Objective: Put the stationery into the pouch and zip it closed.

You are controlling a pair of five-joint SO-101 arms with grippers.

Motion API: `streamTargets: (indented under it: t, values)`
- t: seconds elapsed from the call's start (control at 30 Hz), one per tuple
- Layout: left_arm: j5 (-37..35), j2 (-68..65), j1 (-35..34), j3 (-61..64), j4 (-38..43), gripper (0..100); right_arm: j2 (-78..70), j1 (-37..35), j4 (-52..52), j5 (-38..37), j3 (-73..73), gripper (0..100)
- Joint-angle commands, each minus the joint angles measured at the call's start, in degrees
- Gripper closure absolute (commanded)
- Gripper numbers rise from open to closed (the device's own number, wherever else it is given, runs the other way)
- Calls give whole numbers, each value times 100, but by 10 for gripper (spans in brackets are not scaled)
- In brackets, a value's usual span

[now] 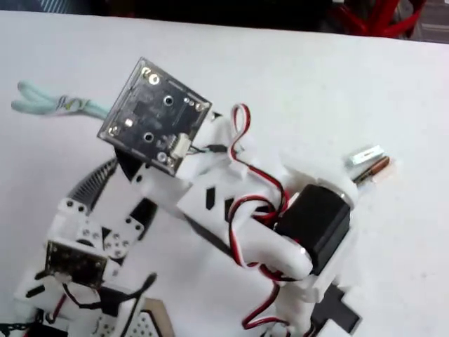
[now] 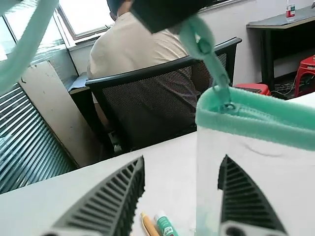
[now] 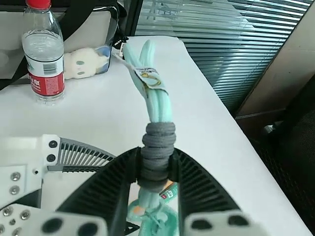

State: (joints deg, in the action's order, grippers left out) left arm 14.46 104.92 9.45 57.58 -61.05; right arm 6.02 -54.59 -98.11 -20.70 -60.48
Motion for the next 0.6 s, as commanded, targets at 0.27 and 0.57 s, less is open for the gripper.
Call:
streamTargets:
  t: [0.27, 0.57]
  values:
    - [70, -22, 22, 18, 141, 755, 435, -734, -40, 0, 325, 978]
    - [62, -22, 22, 0, -185, 755, 1209, -330, 57, -897, 1248, 978]
